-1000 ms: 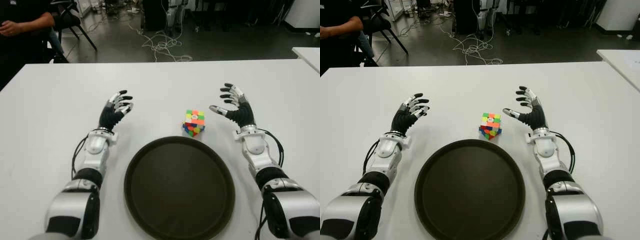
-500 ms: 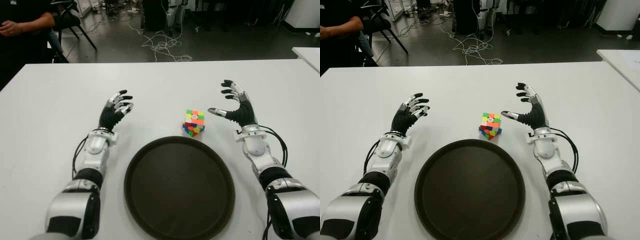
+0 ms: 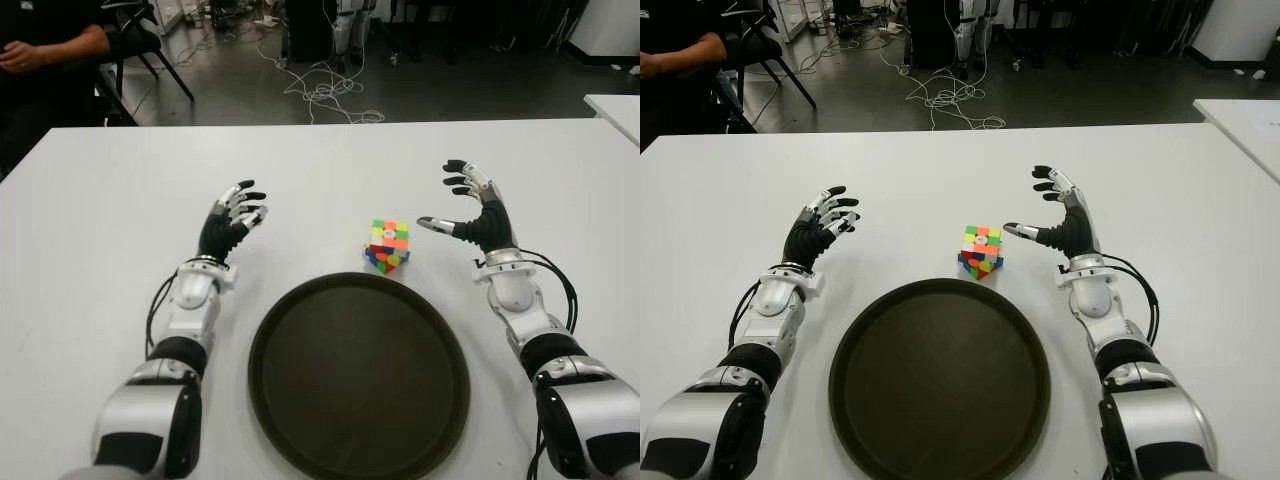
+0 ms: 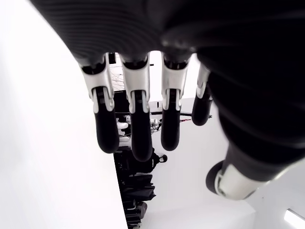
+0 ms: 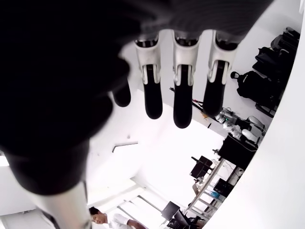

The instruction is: Pick up the Rubik's Cube and put it in the plate

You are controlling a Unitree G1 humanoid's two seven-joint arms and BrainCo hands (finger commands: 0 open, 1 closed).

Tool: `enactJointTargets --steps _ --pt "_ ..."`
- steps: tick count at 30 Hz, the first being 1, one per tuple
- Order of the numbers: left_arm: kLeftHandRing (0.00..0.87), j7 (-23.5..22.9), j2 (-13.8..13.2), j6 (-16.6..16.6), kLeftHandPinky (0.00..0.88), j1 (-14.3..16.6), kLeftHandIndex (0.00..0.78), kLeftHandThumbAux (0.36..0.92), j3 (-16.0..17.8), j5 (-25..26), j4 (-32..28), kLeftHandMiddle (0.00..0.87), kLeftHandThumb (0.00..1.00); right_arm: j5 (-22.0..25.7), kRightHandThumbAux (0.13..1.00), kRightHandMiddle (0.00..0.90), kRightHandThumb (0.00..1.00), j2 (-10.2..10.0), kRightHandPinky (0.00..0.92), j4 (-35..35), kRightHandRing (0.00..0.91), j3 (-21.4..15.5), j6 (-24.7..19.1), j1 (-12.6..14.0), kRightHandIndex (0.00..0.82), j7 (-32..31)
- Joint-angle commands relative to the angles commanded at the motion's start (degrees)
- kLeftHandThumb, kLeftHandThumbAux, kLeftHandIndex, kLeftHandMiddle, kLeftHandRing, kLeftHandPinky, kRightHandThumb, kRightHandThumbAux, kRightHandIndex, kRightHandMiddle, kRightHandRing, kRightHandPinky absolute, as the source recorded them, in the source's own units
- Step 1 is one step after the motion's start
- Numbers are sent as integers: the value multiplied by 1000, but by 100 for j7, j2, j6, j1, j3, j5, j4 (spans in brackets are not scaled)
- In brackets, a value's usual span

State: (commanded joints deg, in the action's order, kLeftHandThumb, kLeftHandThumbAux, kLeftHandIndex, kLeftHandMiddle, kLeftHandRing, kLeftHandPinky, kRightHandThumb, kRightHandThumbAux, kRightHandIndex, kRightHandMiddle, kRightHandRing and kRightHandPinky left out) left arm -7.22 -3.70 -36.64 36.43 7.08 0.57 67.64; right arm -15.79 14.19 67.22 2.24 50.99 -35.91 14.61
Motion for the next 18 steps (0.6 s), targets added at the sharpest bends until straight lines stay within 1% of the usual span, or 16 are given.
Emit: enactJointTargets --steps 4,6,10,14,18 --pt "331 -1 -3 20 352 7 194 686 -5 -4 -7 300 350 -37 844 254 7 9 303 -2 272 29 12 -44 223 -2" --pt "330 6 -4 29 348 10 192 684 -5 -6 -7 299 348 -76 846 252 12 -4 302 -2 269 66 -23 -118 221 4" --pt "325 2 -8 33 343 14 190 687 -3 1 -37 299 345 -140 837 249 20 -92 308 -5 267 142 -140 -388 217 -13" --pt "320 -5 -29 27 340 7 189 694 -19 -16 -62 296 344 -203 818 247 14 -162 311 7 268 248 -42 -533 221 -62" --pt "315 3 -50 50 336 7 192 698 -45 -42 -98 292 337 -256 806 239 2 -133 299 34 259 330 62 -573 220 -123"
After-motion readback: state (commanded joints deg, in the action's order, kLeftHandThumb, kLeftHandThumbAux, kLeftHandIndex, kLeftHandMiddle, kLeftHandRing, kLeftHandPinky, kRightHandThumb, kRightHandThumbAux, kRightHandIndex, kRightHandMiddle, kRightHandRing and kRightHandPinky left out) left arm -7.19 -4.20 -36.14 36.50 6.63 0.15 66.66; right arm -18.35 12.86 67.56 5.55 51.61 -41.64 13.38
